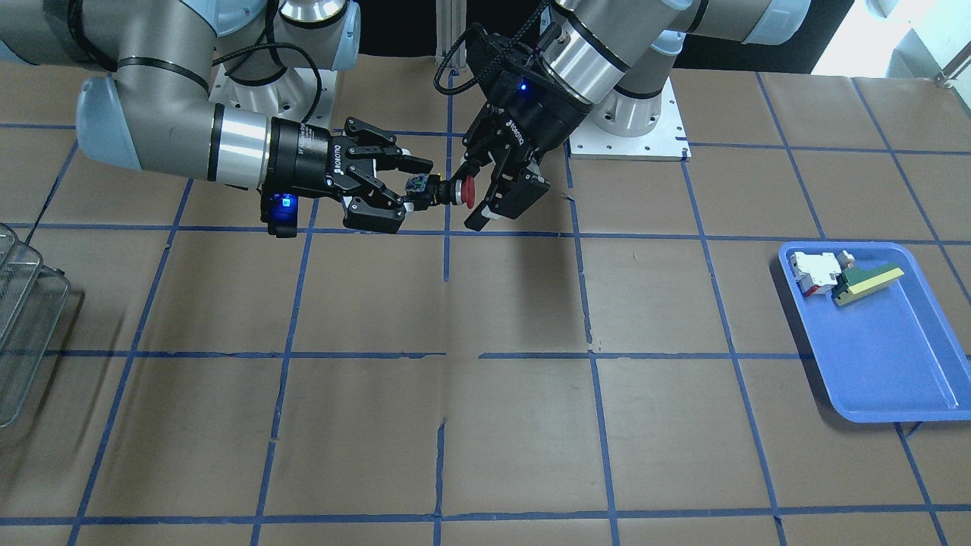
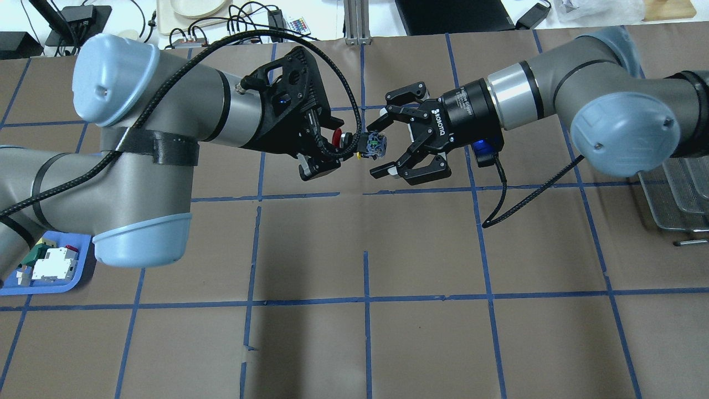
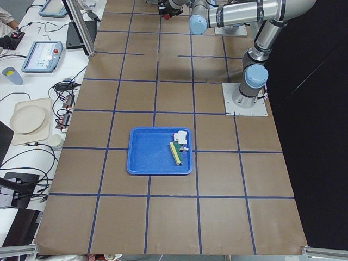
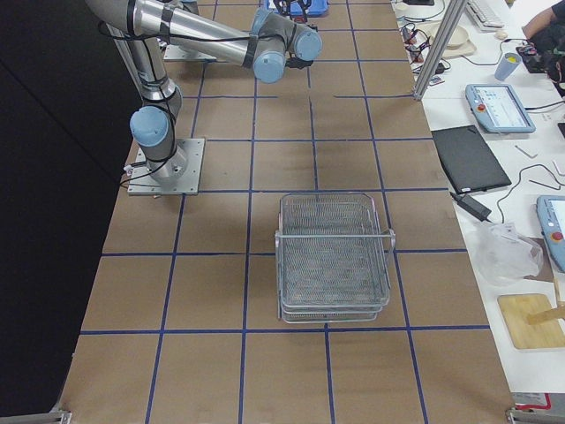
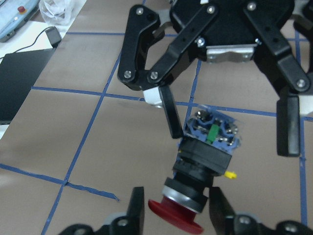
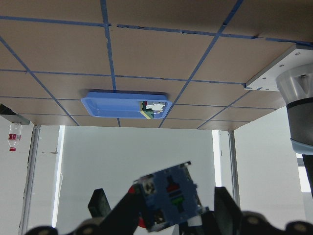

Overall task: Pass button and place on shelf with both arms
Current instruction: 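Close the right gripper on the button's blue body beside the left gripper, then open the left gripper and pull the button away with the right gripper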

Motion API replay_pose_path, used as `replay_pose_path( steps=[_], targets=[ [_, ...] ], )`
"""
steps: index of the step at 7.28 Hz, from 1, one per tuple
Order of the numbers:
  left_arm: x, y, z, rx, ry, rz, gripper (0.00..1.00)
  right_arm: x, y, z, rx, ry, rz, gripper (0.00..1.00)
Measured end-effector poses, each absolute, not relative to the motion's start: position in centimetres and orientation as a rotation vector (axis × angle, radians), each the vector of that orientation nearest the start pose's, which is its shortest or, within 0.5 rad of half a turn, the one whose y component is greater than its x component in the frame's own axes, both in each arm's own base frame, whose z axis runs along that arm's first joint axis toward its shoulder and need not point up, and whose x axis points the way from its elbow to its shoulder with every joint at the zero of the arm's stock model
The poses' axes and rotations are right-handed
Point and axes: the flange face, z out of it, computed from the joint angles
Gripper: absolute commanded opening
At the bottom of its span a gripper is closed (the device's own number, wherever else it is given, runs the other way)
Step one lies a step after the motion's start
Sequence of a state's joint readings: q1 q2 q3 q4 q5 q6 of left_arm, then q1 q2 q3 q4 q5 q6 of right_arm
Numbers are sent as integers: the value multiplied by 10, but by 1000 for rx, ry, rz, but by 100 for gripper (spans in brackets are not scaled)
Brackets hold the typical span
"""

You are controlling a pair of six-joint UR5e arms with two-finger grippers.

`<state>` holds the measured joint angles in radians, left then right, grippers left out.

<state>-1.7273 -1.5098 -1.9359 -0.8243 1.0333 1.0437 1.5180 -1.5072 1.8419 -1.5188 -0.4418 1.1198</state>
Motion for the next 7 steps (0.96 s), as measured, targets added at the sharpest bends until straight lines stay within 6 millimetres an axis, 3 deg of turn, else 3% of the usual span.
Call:
replay_pose_path(
  steps=[5,7],
  targets=[
    [-254,-439,439,1958,2619,-1047,100,194,-487,382,1406,1637,1031,0],
    [-249,-439,445,1912,2643,-1050,99,183,-495,391,1424,1743,946,0]
  ],
)
